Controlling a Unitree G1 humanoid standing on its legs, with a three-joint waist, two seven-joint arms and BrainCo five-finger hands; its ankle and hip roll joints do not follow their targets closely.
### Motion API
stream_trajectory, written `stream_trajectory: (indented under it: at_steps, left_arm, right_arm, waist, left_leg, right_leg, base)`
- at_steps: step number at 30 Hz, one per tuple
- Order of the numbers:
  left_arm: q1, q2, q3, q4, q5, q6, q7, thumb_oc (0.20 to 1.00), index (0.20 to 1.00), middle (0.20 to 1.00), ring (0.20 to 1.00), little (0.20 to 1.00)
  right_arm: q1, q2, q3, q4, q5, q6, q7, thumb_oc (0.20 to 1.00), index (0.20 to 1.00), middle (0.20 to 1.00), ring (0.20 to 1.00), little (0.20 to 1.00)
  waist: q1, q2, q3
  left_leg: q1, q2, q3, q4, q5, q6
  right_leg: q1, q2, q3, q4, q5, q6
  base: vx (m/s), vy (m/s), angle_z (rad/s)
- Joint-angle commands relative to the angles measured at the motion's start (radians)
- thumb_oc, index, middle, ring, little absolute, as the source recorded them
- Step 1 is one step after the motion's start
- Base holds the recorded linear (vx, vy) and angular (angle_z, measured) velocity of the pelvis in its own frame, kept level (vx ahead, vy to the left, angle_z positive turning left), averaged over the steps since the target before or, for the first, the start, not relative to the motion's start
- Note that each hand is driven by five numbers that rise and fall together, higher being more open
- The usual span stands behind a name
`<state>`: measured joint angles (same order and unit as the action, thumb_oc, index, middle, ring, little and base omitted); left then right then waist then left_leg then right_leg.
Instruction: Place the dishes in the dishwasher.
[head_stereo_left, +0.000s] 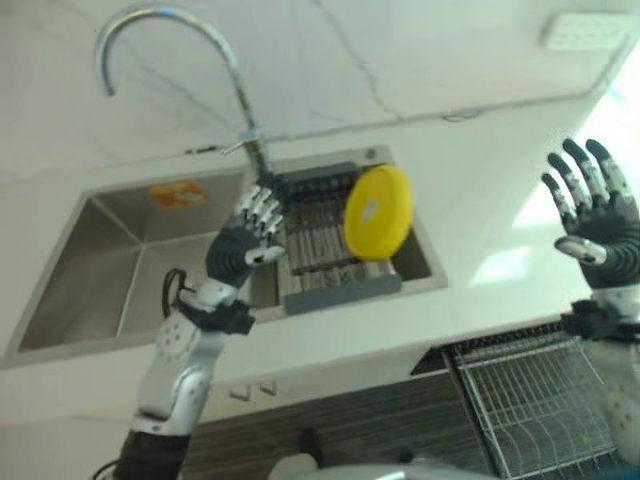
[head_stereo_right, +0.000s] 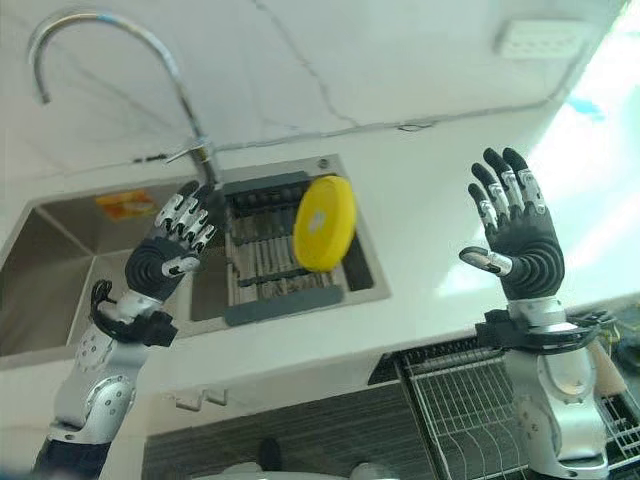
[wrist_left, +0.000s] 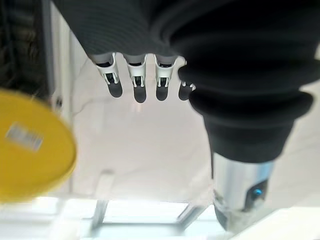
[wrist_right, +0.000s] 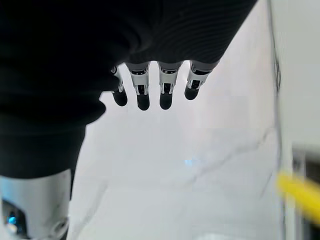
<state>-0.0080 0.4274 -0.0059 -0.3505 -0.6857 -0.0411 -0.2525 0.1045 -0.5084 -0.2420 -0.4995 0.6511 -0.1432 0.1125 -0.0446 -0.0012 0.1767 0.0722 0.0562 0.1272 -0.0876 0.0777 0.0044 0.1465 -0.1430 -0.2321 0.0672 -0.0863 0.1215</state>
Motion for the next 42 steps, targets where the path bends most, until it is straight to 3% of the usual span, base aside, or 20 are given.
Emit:
stream_trajectory:
  at_steps: [1, 8, 12, 14, 16, 21, 27, 31, 42]
  left_arm:
    - [0.013, 0.045, 0.044, -0.066, 0.013, -0.022, -0.02, 1.0, 1.0, 1.0, 1.0, 1.0]
    - [0.002, 0.059, 0.024, -0.082, 0.019, -0.022, -0.007, 1.0, 1.0, 1.0, 1.0, 1.0]
    - [0.017, 0.055, 0.02, -0.075, 0.024, -0.03, 0.002, 1.0, 1.0, 1.0, 1.0, 1.0]
    - [-0.003, 0.062, 0.012, -0.08, 0.051, -0.047, 0.033, 1.0, 1.0, 1.0, 1.0, 1.0]
    - [-0.012, 0.07, 0.026, -0.076, 0.044, -0.052, 0.029, 1.0, 1.0, 1.0, 1.0, 1.0]
    - [-0.025, 0.054, 0.002, -0.068, 0.061, -0.093, 0.076, 1.0, 1.0, 1.0, 1.0, 1.0]
    - [-0.056, 0.05, 0.001, -0.048, 0.144, -0.198, 0.2, 1.0, 1.0, 1.0, 1.0, 1.0]
    - [-0.066, 0.055, 0.015, -0.035, 0.188, -0.235, 0.248, 1.0, 1.0, 1.0, 1.0, 1.0]
    - [-0.107, 0.057, 0.001, 0.015, 0.192, -0.245, 0.25, 1.0, 1.0, 1.0, 1.0, 1.0]
  right_arm:
    - [-0.047, -0.006, -0.014, -0.012, 0.066, -0.029, -0.021, 1.0, 1.0, 1.0, 1.0, 1.0]
    - [-0.064, 0.015, 0.006, 0.008, 0.063, -0.002, -0.057, 1.0, 1.0, 1.0, 1.0, 1.0]
    - [-0.071, 0.031, 0.033, 0.03, 0.11, 0.024, -0.039, 1.0, 1.0, 1.0, 1.0, 1.0]
    - [-0.103, 0.021, 0.062, 0.043, 0.04, -0.002, -0.024, 1.0, 1.0, 1.0, 1.0, 1.0]
    - [-0.119, -0.01, 0.042, 0.052, 0.056, -0.003, -0.043, 1.0, 1.0, 1.0, 1.0, 1.0]
    - [-0.147, -0.034, 0.048, 0.074, 0.077, 0.048, -0.06, 1.0, 1.0, 1.0, 1.0, 1.0]
    - [-0.229, -0.061, 0.09, 0.113, 0.001, 0.091, -0.118, 1.0, 1.0, 1.0, 1.0, 1.0]
    - [-0.254, -0.073, 0.109, 0.156, -0.016, 0.095, -0.112, 1.0, 1.0, 1.0, 1.0, 1.0]
    - [-0.351, -0.055, 0.183, 0.353, 0.098, 0.155, -0.08, 1.0, 1.0, 1.0, 1.0, 1.0]
  waist:
    - [0.032, -0.024, -0.049]
    - [0.064, -0.043, -0.058]
    - [0.074, -0.05, -0.054]
    - [0.079, -0.058, -0.044]
    - [0.078, -0.061, -0.045]
    - [0.047, -0.052, -0.073]
    - [0.045, -0.039, -0.093]
    - [0.055, -0.039, -0.104]
    - [0.091, -0.039, -0.115]
  left_leg:
    - [0.033, 0.07, 0.026, 0.002, -0.093, -0.059]
    - [0.03, 0.03, 0.017, 0.0, -0.121, -0.016]
    - [0.035, 0.013, -0.003, 0.0, -0.123, 0.005]
    - [0.037, 0.022, 0.01, 0.0, -0.128, -0.013]
    - [0.034, 0.036, 0.016, 0.0, -0.128, -0.019]
    - [0.058, 0.062, 0.051, 0.0, -0.128, -0.039]
    - [0.072, 0.084, 0.056, 0.0, -0.129, -0.063]
    - [0.072, 0.089, 0.047, 0.0, -0.127, -0.072]
    - [0.075, 0.093, 0.022, 0.0, -0.126, -0.081]
  right_leg:
    - [-0.044, -0.079, -0.017, -0.067, 0.092, 0.052]
    - [-0.047, -0.119, -0.037, -0.034, 0.139, 0.062]
    - [-0.082, -0.109, -0.027, 0.064, 0.151, 0.057]
    - [-0.102, -0.107, -0.051, -0.036, 0.183, 0.061]
    - [-0.092, -0.095, -0.048, -0.074, 0.174, 0.064]
    - [-0.047, -0.047, -0.023, -0.144, 0.146, 0.05]
    - [-0.032, -0.03, -0.022, -0.154, 0.128, 0.029]
    - [-0.027, -0.027, -0.031, -0.154, 0.124, 0.024]
    - [-0.007, -0.029, -0.067, -0.154, 0.114, 0.017]
  base:
    - [0.03, 0.113, 0.28]
    - [0.03, 0.177, 0.06]
    - [-0.01, 0.071, -0.07]
    - [-0.07, -0.186, -0.38]
    - [-0.05, -0.281, -0.46]
    - [0.01, -0.197, 0.05]
    - [-0.03, -0.088, -0.07]
    - [-0.03, -0.023, 0.06]
    - [-0.02, -0.011, 0.1]
